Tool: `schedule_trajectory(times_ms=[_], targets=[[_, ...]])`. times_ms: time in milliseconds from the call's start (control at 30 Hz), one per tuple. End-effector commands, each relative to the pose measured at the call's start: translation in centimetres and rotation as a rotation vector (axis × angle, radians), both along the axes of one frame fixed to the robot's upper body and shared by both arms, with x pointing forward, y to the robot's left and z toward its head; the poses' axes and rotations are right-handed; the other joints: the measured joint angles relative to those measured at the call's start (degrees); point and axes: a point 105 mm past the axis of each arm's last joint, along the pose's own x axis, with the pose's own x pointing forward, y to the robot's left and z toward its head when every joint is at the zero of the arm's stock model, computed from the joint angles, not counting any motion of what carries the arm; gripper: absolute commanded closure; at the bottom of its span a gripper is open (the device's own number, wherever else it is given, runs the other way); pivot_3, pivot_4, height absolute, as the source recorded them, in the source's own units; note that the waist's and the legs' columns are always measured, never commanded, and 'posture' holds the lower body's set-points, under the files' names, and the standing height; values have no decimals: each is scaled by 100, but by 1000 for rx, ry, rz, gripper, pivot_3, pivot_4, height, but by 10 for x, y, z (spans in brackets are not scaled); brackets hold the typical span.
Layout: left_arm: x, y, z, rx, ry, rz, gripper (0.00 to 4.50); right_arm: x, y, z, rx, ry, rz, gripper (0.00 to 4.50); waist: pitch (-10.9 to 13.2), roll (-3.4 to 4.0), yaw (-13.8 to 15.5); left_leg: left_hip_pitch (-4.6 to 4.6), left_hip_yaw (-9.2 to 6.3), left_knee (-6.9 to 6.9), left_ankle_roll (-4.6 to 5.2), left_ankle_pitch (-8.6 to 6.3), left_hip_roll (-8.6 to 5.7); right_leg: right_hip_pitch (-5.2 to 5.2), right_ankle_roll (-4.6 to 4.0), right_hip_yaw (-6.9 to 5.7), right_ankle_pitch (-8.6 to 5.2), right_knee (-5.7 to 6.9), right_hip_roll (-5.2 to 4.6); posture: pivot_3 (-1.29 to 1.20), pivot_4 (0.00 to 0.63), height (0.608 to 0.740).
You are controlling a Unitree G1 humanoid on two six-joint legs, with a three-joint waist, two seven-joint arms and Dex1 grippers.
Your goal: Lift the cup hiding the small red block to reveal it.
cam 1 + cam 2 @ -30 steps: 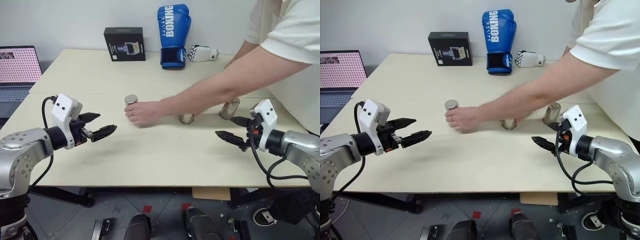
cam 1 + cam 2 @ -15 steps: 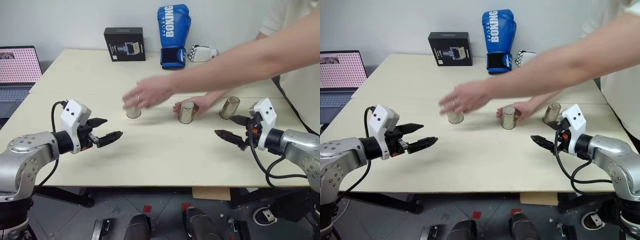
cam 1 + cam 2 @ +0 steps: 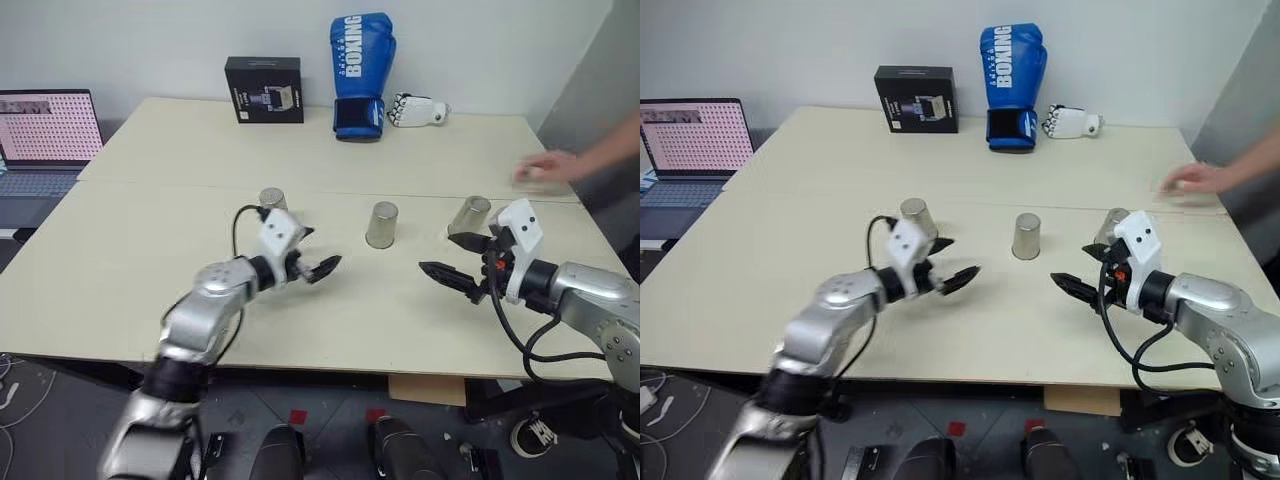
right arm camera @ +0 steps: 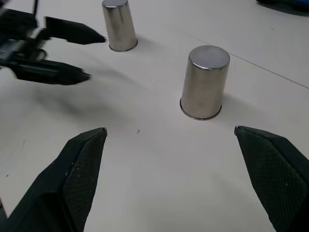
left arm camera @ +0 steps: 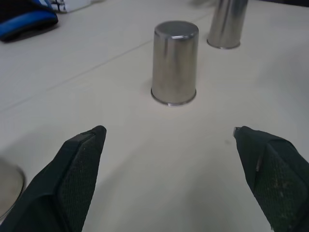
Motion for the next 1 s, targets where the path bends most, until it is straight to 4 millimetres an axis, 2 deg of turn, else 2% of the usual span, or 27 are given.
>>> schedule_trajectory(times_ms=[33, 133, 233, 367, 633, 733, 900, 1000], targets=[[19, -42, 5, -6, -80, -56, 6, -5, 2, 7, -13, -44, -11, 0, 0, 1, 16, -2, 1, 0, 0, 0, -1, 0, 4, 2, 2, -2, 0, 0, 150, 740], [32, -67, -1, 21, -100, -78, 6, -6, -2, 6, -34, -53, -44, 0, -1, 1, 41, -12, -1, -3, 0, 0, -7, -4, 9, 4, 5, -6, -2, 0, 150, 740], [40, -79, -2, 17, -105, -85, 6, -7, -9, 3, -81, -68, -95, 0, -1, 2, 14, -15, -1, -8, 1, -1, -7, -8, 9, 7, 5, -8, -1, 0, 150, 740], [50, -89, -2, 36, -110, -76, 6, -8, -22, 4, -85, -91, -209, 0, -1, 2, 23, -19, -13, -9, 1, -1, -9, -9, 10, -2, 4, -6, 0, 0, 150, 740], [57, -104, -1, 17, -90, -64, 6, -19, -15, 1, -49, -88, -245, 0, -2, 2, 45, -22, -16, -3, 1, -1, -17, -6, 19, 3, 9, -8, -3, 0, 150, 740], [59, -104, 1, -11, -80, -55, 450, -20, -15, 2, -46, -89, -252, 0, -2, 2, 44, -22, -17, -4, 1, -1, -17, -7, 19, 1, 9, -8, -3, 0, 150, 740], [64, -98, 11, -38, -91, -38, 1660, -19, -16, 5, -43, -92, -265, 0, -2, 2, 37, -23, -19, -5, 1, 0, -17, -7, 19, -1, 9, -7, -2, 0, 150, 740], [66, -97, 21, -61, -113, -35, 1809, -16, -15, 7, -38, -98, -263, 0, -2, 2, 38, -23, -19, -5, 1, 0, -17, -7, 19, 0, 9, -7, -3, 0, 150, 740]])
